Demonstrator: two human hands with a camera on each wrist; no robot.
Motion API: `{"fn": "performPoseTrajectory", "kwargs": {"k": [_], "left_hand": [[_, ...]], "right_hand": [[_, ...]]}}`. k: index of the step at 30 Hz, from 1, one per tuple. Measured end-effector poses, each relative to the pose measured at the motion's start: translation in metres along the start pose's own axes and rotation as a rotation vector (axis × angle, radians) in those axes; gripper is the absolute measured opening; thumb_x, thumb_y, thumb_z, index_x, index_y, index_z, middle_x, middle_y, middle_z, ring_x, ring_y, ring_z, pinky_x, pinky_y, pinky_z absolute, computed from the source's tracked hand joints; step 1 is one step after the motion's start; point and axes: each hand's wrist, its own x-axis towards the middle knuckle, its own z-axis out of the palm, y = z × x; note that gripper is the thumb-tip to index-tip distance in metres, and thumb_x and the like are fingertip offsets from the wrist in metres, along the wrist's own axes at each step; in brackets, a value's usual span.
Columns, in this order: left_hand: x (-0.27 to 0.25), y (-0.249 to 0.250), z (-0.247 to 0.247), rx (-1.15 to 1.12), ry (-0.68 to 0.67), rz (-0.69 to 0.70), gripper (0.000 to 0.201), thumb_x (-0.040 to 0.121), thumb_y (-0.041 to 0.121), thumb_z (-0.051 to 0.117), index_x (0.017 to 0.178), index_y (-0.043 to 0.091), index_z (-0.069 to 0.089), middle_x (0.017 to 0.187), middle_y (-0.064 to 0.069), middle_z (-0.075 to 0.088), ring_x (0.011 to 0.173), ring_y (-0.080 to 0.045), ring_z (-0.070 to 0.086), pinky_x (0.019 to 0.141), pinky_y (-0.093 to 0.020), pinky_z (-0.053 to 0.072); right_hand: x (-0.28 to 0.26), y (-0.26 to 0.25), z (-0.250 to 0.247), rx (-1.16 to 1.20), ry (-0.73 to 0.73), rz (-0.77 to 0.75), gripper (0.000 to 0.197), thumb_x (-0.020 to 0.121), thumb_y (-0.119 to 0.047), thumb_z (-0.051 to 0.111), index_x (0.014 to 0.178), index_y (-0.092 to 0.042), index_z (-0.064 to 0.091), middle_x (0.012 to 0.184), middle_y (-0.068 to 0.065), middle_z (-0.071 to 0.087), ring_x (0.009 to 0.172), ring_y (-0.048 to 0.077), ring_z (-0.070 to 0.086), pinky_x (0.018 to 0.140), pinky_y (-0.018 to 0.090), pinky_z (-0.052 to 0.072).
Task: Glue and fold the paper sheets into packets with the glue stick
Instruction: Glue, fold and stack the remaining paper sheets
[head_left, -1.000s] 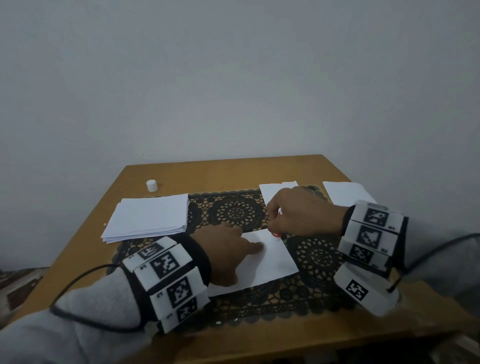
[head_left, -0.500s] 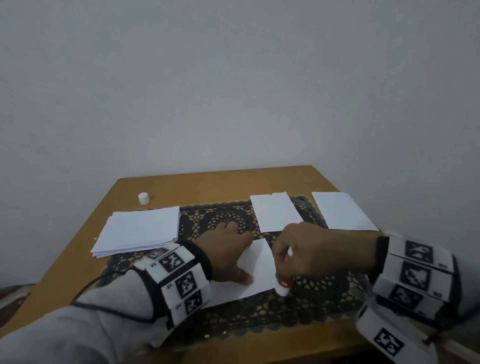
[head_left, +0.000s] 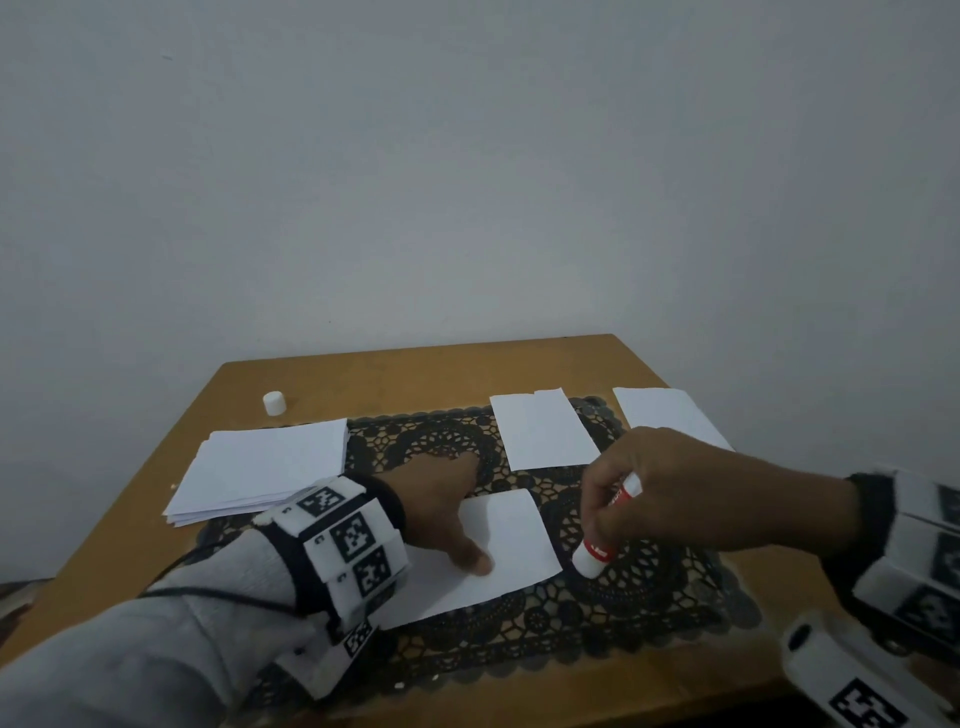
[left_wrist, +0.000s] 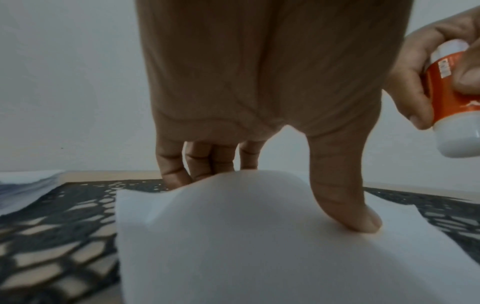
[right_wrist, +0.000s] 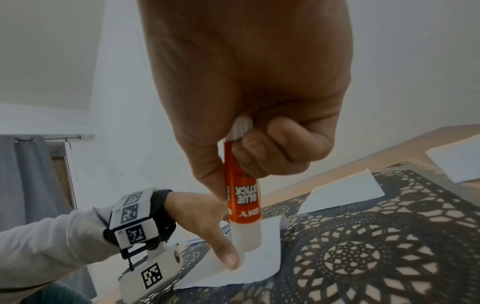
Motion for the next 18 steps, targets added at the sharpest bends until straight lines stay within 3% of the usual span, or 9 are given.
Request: {"fn": "performPoseTrajectory", "kwargs": {"k": [3, 5, 7, 9, 11, 12, 15, 18], "left_hand": [[-0.001, 0.0, -0.002, 0.002, 0.027, 0.029, 0.046, 0.077, 0.045, 0.074, 0.1, 0.021, 0.043, 0.1, 0.001, 0.049, 0.088, -0.017, 0.045, 0.062, -0.025, 0.034], [-0.002, -0.001, -0.006, 0.012, 0.077, 0.058, 0.042, 0.082, 0.035, 0.071, 0.111, 0.018, 0.047, 0.11, -0.002, 0.051, 0.097, -0.02, 0.049, 0.071, -0.024, 0.038], [-0.005, -0.006, -0.011, -0.08, 0.139, 0.094, 0.049, 0.083, 0.021, 0.07, 0.122, 0.02, 0.042, 0.113, -0.002, 0.053, 0.097, -0.019, 0.052, 0.074, -0.025, 0.043], [-0.013, -0.013, -0.016, -0.195, 0.19, 0.147, 0.071, 0.081, 0.012, 0.069, 0.137, 0.028, 0.029, 0.121, 0.005, 0.052, 0.101, -0.015, 0.054, 0.084, -0.027, 0.048], [-0.021, -0.02, -0.021, -0.189, 0.226, 0.205, 0.086, 0.081, 0.006, 0.064, 0.148, 0.038, 0.02, 0.135, 0.018, 0.04, 0.119, -0.005, 0.044, 0.1, -0.021, 0.036], [-0.024, -0.023, -0.022, -0.174, 0.234, 0.227, 0.081, 0.081, 0.003, 0.062, 0.146, 0.04, 0.029, 0.136, 0.022, 0.039, 0.122, -0.002, 0.039, 0.102, -0.017, 0.03], [-0.03, -0.032, -0.016, -0.199, 0.238, 0.18, 0.053, 0.083, 0.001, 0.058, 0.123, 0.035, 0.061, 0.111, 0.026, 0.046, 0.109, 0.0, 0.042, 0.088, -0.008, 0.027], [-0.027, -0.039, -0.003, -0.307, 0.305, 0.046, 0.043, 0.084, 0.007, 0.059, 0.121, 0.029, 0.063, 0.123, 0.012, 0.052, 0.112, -0.009, 0.049, 0.087, -0.011, 0.036]], "right_hand": [[0.0, 0.002, -0.001, 0.006, 0.007, 0.0, 0.01, 0.083, -0.027, 0.071, 0.076, -0.023, 0.077, 0.077, -0.019, 0.07, 0.082, -0.005, 0.061, 0.062, 0.004, 0.041], [0.002, 0.003, 0.0, 0.0, 0.017, 0.002, 0.009, 0.083, -0.027, 0.071, 0.076, -0.025, 0.076, 0.077, -0.02, 0.07, 0.081, -0.006, 0.06, 0.062, 0.004, 0.041], [0.006, 0.002, 0.0, -0.014, 0.02, 0.007, 0.009, 0.083, -0.029, 0.071, 0.078, -0.025, 0.077, 0.078, -0.019, 0.07, 0.082, -0.005, 0.06, 0.063, 0.007, 0.041], [0.011, 0.0, 0.0, -0.024, 0.029, 0.01, 0.01, 0.085, -0.031, 0.069, 0.08, -0.026, 0.076, 0.08, -0.017, 0.07, 0.084, -0.003, 0.06, 0.065, 0.009, 0.042], [0.017, -0.001, 0.002, -0.047, 0.063, -0.005, 0.013, 0.089, -0.031, 0.064, 0.084, -0.024, 0.074, 0.083, -0.017, 0.068, 0.083, -0.001, 0.058, 0.067, 0.012, 0.039], [0.021, -0.003, 0.002, -0.055, 0.092, -0.004, 0.013, 0.091, -0.032, 0.061, 0.087, -0.024, 0.071, 0.086, -0.017, 0.065, 0.082, 0.0, 0.056, 0.067, 0.013, 0.036], [0.034, -0.007, 0.005, -0.053, 0.214, 0.035, 0.007, 0.088, -0.036, 0.062, 0.084, -0.03, 0.06, 0.094, -0.02, 0.057, 0.089, 0.001, 0.05, 0.077, 0.019, 0.037], [0.052, -0.008, 0.008, -0.03, 0.295, 0.031, 0.01, 0.083, -0.039, 0.065, 0.08, -0.032, 0.059, 0.099, -0.015, 0.06, 0.094, 0.006, 0.052, 0.086, 0.032, 0.043]]}}
